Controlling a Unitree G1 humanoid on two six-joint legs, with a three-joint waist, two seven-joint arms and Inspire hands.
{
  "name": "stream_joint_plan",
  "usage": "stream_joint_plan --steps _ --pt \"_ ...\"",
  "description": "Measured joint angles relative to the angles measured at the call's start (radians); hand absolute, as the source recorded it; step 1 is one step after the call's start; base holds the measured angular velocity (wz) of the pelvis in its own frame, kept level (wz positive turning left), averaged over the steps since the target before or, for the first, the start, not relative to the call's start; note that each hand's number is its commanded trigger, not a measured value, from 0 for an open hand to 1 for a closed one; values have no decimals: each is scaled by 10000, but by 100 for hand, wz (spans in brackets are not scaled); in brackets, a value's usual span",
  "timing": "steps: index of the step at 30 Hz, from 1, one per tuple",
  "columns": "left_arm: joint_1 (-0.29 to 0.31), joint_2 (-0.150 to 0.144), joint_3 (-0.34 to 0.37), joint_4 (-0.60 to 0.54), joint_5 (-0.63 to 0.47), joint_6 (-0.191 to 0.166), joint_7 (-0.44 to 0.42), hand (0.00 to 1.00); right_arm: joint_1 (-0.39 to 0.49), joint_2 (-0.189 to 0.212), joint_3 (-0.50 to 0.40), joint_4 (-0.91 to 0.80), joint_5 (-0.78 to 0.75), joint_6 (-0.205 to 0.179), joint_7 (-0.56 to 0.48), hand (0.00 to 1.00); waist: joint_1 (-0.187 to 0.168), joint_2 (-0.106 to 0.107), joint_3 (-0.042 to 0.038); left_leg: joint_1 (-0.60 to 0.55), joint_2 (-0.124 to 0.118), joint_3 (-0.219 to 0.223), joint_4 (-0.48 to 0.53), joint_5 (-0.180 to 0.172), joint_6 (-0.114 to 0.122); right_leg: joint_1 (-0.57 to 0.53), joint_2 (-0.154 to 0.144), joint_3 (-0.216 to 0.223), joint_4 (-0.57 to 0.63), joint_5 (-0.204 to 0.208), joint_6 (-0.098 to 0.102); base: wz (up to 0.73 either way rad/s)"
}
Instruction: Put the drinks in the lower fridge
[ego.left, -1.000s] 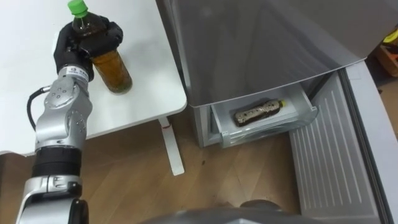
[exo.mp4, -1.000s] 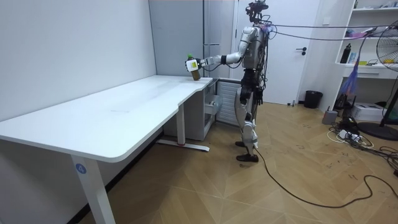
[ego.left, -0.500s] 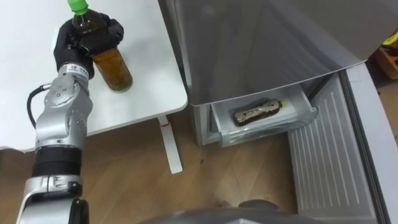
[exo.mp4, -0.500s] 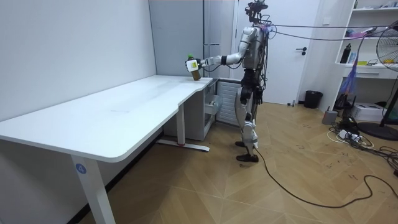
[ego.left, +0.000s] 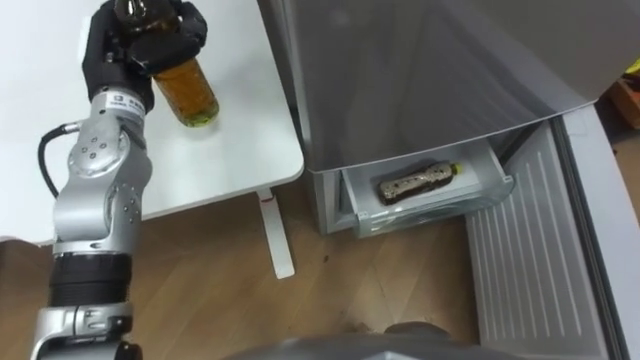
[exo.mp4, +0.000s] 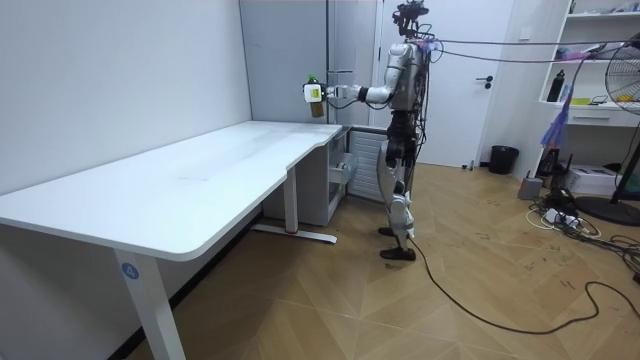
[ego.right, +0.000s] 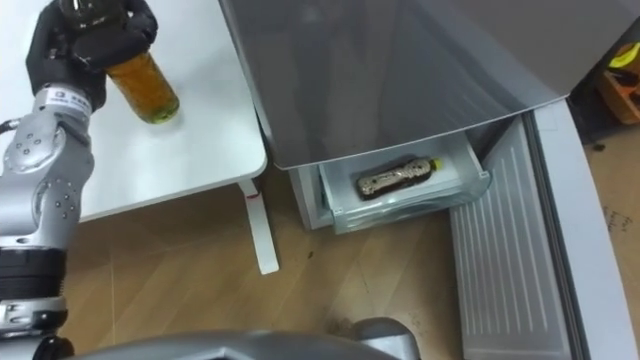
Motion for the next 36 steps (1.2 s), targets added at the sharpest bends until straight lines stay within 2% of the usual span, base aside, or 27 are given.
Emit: stream_joint_plan --steps 3,4,7,8,10,13,14,18,22,28,30,33,36 --pt "529 -80 -6 -524 4 0 -238 100 -166 4 117 -167 27 -11 -86 0 19 -2 -5 36 -2 -3 6 0 0 53 -7 -14 3 0 0 2" --pt "673 -209 -6 -571 7 0 -337 100 -182 4 163 -171 82 -17 -98 0 59 -9 -7 59 -6 -10 15 0 0 88 -14 -24 -4 0 0 6" --pt "1066 -391 -182 -805 -184 46 -385 100 -197 87 335 -393 832 -3 -271 0 297 -67 -23 -26 -14 -34 36 0 0 98 -23 -47 -64 -3 4 7" --pt "1268 -410 -299 -1061 -412 105 -394 100 -211 194 475 -506 1331 -51 -331 0 338 -125 -85 -145 -15 -136 80 0 0 -2 -23 -85 -101 14 11 17" --pt "1517 -412 -607 -1449 -602 115 -405 100 -222 274 794 -592 1687 -159 -442 0 430 -189 -136 -367 -15 -265 198 2 0 -40 -60 -297 -191 92 2 25" --pt "1816 -436 -933 -1846 -866 121 -682 100 -212 253 1100 -652 1883 -275 -572 0 686 -201 -142 -442 -15 -442 221 2 0 -22 -92 -508 -189 117 -5 18" --pt "1816 -440 -1049 -1889 -879 121 -794 100 -214 204 1306 -687 1883 -295 -595 0 819 -191 -133 -465 -10 -470 231 4 -2 -32 -90 -540 -190 119 -9 15" --pt "1833 -575 -1214 -1891 -1014 120 -1064 100 -231 87 1787 -979 1884 -353 -589 0 930 -159 -87 -518 -23 -687 234 13 -11 2 -116 -709 -213 109 -18 14" --pt "1911 -690 -1691 -1911 -1783 117 -1303 100 -359 63 1964 -1119 1894 -356 -445 0 949 -258 -12 -817 -91 -971 407 20 -12 -60 -211 -1079 -249 50 -7 24" --pt "2381 -773 -2374 -1910 -2164 120 -2183 100 -602 -68 2488 -1275 1833 -357 -210 0 1118 -315 12 -1001 -133 -1245 477 21 -9 -38 -244 -1296 -352 42 15 15" --pt "2513 -752 -2447 -1909 -2212 119 -2366 100 -700 -103 2665 -1273 1809 -365 -166 0 1119 -331 23 -995 -128 -1283 439 22 -9 -25 -245 -1379 -352 41 17 8" --pt "2804 -682 -2566 -1898 -2613 119 -2526 100 -825 -106 3064 -1265 1667 -569 -186 0 1147 -379 53 -983 -118 -1337 412 21 -9 -20 -239 -1451 -357 41 17 0" --pt "3079 -642 -2577 -1723 -3262 119 -2646 100 -1023 -78 3310 -1263 1576 -558 -184 0 1195 -433 80 -972 -120 -1365 406 21 -9 11 -251 -1624 -358 41 17 2"
